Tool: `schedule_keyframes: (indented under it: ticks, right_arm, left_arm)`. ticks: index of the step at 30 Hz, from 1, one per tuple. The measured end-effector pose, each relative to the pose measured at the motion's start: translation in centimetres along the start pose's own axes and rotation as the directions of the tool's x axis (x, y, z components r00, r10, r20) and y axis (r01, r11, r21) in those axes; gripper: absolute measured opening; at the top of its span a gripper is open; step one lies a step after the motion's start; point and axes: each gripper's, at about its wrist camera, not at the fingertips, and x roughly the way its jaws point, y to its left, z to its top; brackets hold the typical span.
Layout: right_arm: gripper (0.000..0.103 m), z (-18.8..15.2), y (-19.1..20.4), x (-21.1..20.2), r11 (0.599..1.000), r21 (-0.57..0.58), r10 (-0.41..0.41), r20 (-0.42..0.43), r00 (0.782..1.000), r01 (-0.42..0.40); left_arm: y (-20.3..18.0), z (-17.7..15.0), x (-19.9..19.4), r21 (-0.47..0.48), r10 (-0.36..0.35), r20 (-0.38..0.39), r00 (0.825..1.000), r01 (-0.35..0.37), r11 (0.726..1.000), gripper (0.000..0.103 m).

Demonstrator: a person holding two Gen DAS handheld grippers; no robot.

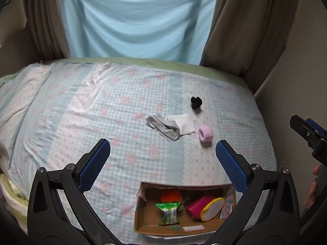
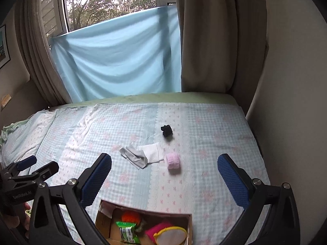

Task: Organize soft objects
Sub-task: 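Grasp the grey cloth with the left tool while the right tool grasps the black scrunchie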

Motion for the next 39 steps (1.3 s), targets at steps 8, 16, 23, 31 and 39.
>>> schedule_keyframes:
  ticks: [8,16,23,31,39]
  right_arm:
    - [0.103,3.3,-1.3,7.4,0.996,-0.058,0.067,-0.024,0.997,-0.068]
    - [0.103,5.3,-2.5,17.8,0.984,-0.124,0.120,-0.073,0.990,-0.129]
    - [0.103,5.1,-2.9,27.5,0.980,-0.137,0.130,-0.113,0.985,-0.145]
    - [0.103,3.8,-3.2,38.1,0.980,-0.122,0.136,-0.174,0.975,-0.158]
    - [0.103,1.8,-2.7,46.6,0.979,-0.144,0.104,-0.236,0.966,-0.141]
  left_arm:
    - [-0.9,1.9,7.9,-0.135,0.027,-0.039,0.999,-0.032,0.990,0.103]
    - [-0.3,1.8,20.0,-0.129,0.007,-0.115,0.993,-0.022,0.991,0.103]
    - [1.4,0.5,30.4,-0.019,-0.006,-0.204,0.979,0.002,1.000,0.103]
    - [2.6,-0.3,39.7,0.120,-0.030,-0.280,0.960,0.066,0.991,0.102]
    - [1.6,-2.0,44.9,0.262,-0.027,-0.345,0.938,0.124,0.957,0.100]
